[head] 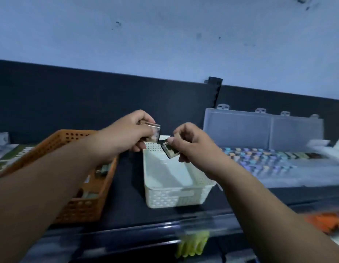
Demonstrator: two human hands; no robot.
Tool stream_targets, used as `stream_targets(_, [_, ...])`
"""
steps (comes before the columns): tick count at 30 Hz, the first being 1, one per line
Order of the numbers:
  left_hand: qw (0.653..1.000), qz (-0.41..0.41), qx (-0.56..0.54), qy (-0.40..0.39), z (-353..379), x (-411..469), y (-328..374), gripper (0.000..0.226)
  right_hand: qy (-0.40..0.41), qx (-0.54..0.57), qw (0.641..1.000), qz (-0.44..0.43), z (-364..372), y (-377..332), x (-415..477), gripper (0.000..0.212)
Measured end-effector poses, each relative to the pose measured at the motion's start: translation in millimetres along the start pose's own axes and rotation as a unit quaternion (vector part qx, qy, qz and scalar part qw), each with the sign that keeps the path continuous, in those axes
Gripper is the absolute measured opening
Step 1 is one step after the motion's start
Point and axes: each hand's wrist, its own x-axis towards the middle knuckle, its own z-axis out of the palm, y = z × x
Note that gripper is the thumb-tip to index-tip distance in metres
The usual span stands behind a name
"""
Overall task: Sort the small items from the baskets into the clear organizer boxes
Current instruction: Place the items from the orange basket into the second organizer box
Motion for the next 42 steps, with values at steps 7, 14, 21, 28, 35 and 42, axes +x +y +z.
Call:
stream_targets(7, [0.993, 0.002, -0.082, -0.085, 174, -19, 66, 0.009, 0.086, 0.027, 0.993, 0.075, -143, 41, -111, 0.012])
stream_targets(14, [0.972, -0.045, -0.158, -0.166, 318, -23, 117, 0.012, 0.191, 0.059, 0.968, 0.152, -258, 83, -203, 0.01])
stream_targets(21, [0.937, -0.073, -0.233, -0.249, 420, -2, 161, 0.019, 0.278, 0.137, 0.933, 0.182, -344, 116, -250, 0.016])
stream_targets(28, [0.948, -0.008, -0.116, -0.297, 486, 67, 181, 0.027, 0.308, 0.098, 0.922, 0.215, -425, 169, -242, 0.055])
stream_targets(35, [0.962, 0.073, 0.003, -0.263, 538, 155, 208, 0.033, 0.324, -0.039, 0.922, 0.208, -516, 215, -197, 0.04])
stream_targets(42, [0.959, 0.109, 0.021, -0.259, 605, 197, 221, 0.026, 0.301, -0.114, 0.926, 0.196, -587, 264, -167, 0.044])
